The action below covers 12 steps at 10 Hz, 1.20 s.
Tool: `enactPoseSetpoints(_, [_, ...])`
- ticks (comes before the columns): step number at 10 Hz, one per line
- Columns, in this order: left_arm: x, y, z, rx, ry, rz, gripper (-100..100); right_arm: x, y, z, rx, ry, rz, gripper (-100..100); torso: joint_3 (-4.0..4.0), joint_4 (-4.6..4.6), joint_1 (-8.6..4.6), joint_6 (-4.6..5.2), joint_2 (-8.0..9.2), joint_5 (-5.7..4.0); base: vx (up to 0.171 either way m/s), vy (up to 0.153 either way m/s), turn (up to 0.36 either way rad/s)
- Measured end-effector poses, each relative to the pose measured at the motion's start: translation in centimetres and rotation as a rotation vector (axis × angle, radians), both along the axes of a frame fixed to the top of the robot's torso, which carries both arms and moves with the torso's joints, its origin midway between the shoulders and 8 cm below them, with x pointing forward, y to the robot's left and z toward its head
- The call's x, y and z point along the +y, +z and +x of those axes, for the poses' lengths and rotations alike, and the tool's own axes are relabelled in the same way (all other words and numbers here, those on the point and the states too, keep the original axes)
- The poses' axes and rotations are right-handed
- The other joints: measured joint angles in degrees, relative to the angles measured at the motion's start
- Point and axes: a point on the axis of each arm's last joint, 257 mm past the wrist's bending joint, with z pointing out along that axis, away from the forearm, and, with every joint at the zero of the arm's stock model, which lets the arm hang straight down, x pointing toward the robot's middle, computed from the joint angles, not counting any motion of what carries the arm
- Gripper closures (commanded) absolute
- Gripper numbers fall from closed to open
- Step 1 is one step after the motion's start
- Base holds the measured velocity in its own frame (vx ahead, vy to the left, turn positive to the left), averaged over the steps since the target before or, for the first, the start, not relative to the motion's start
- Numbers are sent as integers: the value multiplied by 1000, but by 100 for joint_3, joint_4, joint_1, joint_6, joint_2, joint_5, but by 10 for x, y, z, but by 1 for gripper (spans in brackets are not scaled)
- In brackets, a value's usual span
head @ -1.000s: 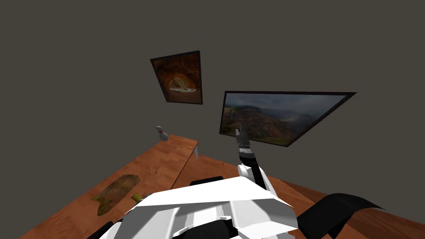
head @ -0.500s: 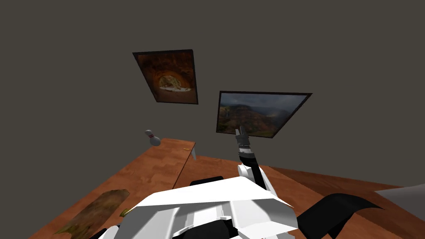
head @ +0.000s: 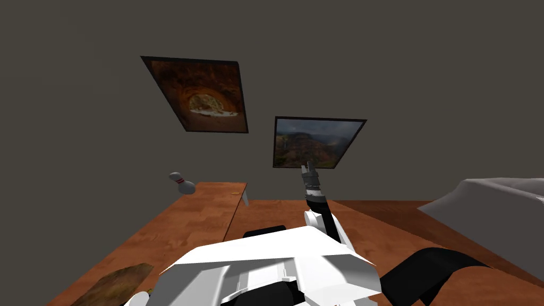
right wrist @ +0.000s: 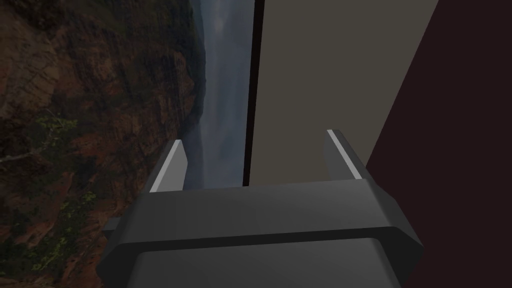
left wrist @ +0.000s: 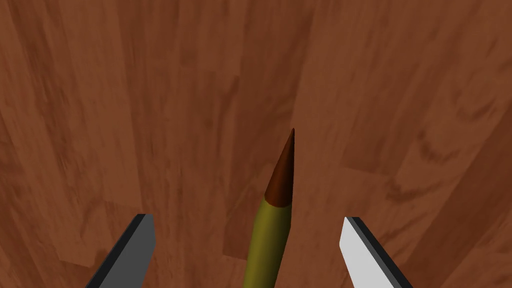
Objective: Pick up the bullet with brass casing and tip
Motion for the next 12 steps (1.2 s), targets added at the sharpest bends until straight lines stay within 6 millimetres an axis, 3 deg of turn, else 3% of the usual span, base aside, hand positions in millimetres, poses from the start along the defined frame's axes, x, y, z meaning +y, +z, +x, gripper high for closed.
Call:
enactPoseSetpoints(4, [-10,-6,-20,66,10,-62,-100,0,0,0,0,0,0,0,1,0,-7,-2,2,-1,-73,100,-186])
enactPoseSetpoints(5, [-11,-6,-20,69,9,-66,0,0,0,0,0,0,0,0,-6,-2,-24,-8,-11,-3,-7,11,8])
enactPoseSetpoints(6, [-11,-6,-20,69,9,-65,-100,0,0,0,0,0,0,0,-13,-5,-40,-7,-23,-7,-16,38,-26])
enactPoseSetpoints(12, [-36,-21,-9,69,19,-63,-100,0,0,0,0,0,0,0,-14,-6,-36,-6,-24,-6,-22,46,-19])
